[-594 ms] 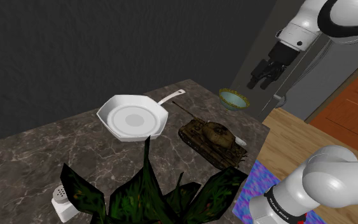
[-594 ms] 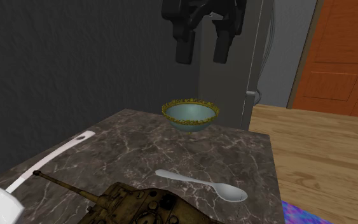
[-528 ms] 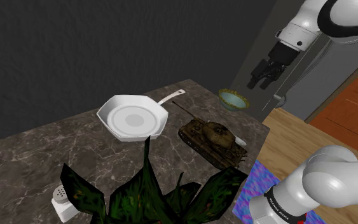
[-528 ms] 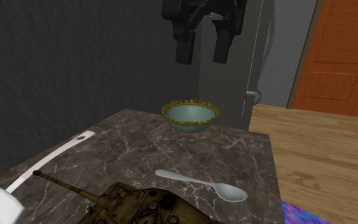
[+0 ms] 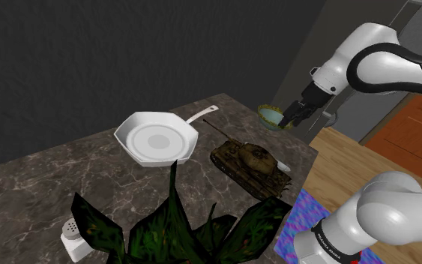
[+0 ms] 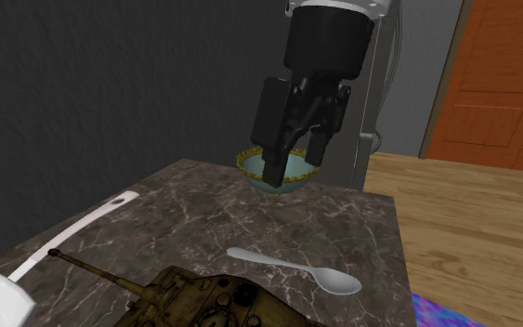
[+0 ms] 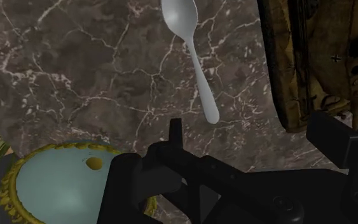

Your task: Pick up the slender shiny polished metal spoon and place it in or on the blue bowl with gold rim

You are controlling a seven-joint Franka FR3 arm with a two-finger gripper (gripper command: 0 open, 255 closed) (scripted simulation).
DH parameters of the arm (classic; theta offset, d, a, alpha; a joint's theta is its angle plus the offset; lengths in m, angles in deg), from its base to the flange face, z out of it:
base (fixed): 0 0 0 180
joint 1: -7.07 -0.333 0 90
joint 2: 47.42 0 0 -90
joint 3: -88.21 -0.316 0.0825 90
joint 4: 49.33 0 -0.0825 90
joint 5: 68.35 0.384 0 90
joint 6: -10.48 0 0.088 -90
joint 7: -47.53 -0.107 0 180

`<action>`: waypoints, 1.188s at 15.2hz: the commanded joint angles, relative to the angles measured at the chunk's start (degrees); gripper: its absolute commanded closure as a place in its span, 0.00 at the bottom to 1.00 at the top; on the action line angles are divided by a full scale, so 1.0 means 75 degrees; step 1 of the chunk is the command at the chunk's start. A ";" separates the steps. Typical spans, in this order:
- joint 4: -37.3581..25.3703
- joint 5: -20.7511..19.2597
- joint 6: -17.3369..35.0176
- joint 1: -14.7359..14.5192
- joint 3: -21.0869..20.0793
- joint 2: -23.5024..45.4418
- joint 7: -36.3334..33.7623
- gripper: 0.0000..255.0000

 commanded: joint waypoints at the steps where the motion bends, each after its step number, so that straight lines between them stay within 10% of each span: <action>1: 0.0572 -0.0002 0.0655 -0.0021 0.0104 -0.0088 0.0203 0.00; 7: 0.1984 0.0015 0.3047 -0.0147 0.0589 0.0484 0.0970 0.00; 18: 0.2329 0.0191 0.4573 -0.0438 0.0757 0.1618 0.1146 0.00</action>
